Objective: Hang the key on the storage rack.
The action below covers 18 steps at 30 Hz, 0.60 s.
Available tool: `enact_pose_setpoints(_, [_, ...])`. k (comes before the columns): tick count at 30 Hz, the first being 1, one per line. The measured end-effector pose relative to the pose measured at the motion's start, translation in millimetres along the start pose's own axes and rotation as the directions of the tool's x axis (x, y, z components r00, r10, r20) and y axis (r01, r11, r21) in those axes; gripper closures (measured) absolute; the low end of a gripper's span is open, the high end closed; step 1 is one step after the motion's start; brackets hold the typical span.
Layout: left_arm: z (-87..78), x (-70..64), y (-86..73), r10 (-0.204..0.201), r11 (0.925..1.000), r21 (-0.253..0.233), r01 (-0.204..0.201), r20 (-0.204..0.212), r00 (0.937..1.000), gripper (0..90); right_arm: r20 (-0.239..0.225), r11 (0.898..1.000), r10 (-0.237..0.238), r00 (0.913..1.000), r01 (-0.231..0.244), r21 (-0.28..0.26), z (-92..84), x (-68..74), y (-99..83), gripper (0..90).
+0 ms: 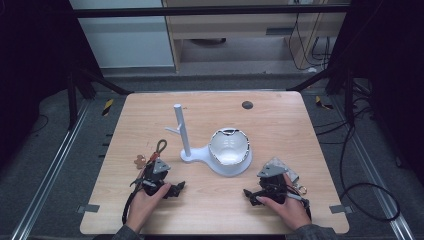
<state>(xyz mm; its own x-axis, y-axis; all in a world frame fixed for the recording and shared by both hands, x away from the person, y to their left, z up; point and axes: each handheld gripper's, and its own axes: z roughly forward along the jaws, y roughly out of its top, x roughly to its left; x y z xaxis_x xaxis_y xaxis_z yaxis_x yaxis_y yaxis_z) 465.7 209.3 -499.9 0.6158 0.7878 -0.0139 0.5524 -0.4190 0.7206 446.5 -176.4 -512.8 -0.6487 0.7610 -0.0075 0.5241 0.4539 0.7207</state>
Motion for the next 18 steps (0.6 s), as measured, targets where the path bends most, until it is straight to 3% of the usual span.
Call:
enact_pose_setpoints(3, [-10.2, 1.5, 4.3, 0.009, 0.9985, -0.053, -0.009, 0.005, 0.9999, 4.2, 0.0, 1.0, 0.0, 1.0, 0.0, 0.0, 0.0, 0.0, 0.0, 0.5])
enact_pose_setpoints(7, [-21.9, 5.3, 13.6, 0.01, 0.9978, -0.066, -0.009, 0.017, 0.9998, 6.0, 0.001, 1.0, -0.001, 1.0, 0.001, 0.001, -0.1, -0.2, -0.1, 0.4])
enact_pose_setpoints(10, [-32.2, 13.9, 29.2, 0.041, 0.9987, -0.029, -0.042, -0.027, 0.9988, 7.2, -0.002, 1.0, 0.001, 1.0, -0.001, 0.001, 0.1, -0.3, 0.0, 0.2])
enact_pose_setpoints(12, [-35.2, 18.1, 34.5, 0.045, 0.9989, -0.013, -0.046, -0.034, 0.9984, 7.2, -0.002, 1.0, 0.0, 1.0, 0.0, 0.001, 0.1, -0.4, 0.0, 0.2])
enact_pose_setpoints(18, [-49.6, 51.3, 60.2, 0.008, 0.9955, 0.094, 0.0, -0.085, 0.9963, 7.7, 0.002, 1.0, -0.01, 0.9999, 0.01, 0.0, 0.2, -1.0, -0.3, 0.2])
